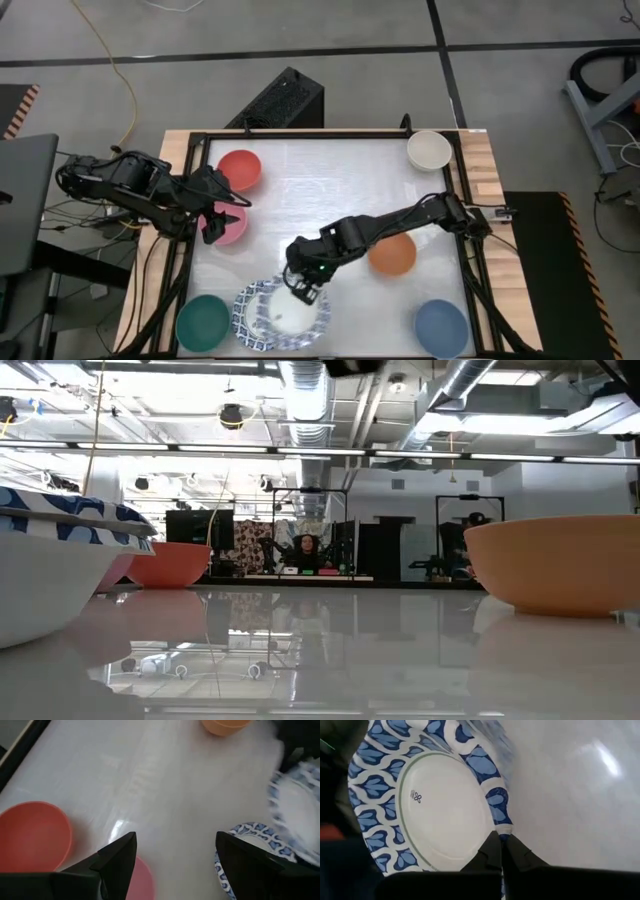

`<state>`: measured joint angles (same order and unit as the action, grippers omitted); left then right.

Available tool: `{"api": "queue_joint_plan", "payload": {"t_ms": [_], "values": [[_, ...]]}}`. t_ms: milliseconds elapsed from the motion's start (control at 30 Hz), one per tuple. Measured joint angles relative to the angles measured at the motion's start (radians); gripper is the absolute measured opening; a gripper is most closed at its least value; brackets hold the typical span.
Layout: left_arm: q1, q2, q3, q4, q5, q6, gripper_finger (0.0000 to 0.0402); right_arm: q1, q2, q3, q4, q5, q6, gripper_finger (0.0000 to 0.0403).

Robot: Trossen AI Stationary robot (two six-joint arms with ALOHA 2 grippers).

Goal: Nest bowls inside each other
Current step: Stack the white striped bowl on the white striped bowl

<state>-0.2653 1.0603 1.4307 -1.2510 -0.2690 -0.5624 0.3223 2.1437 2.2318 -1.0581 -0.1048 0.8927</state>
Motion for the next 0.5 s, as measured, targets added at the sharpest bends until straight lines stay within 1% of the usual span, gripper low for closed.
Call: {"api": "queue_joint_plan", "payload": {"t_ms": [100, 200, 333, 500], "values": [[0.0, 0.0, 0.0, -0.007, -0.01, -0.002, 0.0261, 0.011, 0.003, 0.0, 0.151, 0.028, 0.041, 0.0007], [0.0, 0.0, 0.0, -0.023, -0.012, 0.005, 0.0261, 0.012, 0.002, -0.027, 0.248, 0.031, 0.059, 0.0007], [0.0, 0.0, 0.0, -0.023, -0.013, 0.02, 0.0261, -0.006, 0.006, -0.065, 0.264, 0.057, 0.07, 0.0008], [0.0, 0.0, 0.0, -0.024, -0.017, 0.037, 0.0261, -0.029, 0.005, -0.134, 0.337, 0.08, 0.082, 0.0008]]}}
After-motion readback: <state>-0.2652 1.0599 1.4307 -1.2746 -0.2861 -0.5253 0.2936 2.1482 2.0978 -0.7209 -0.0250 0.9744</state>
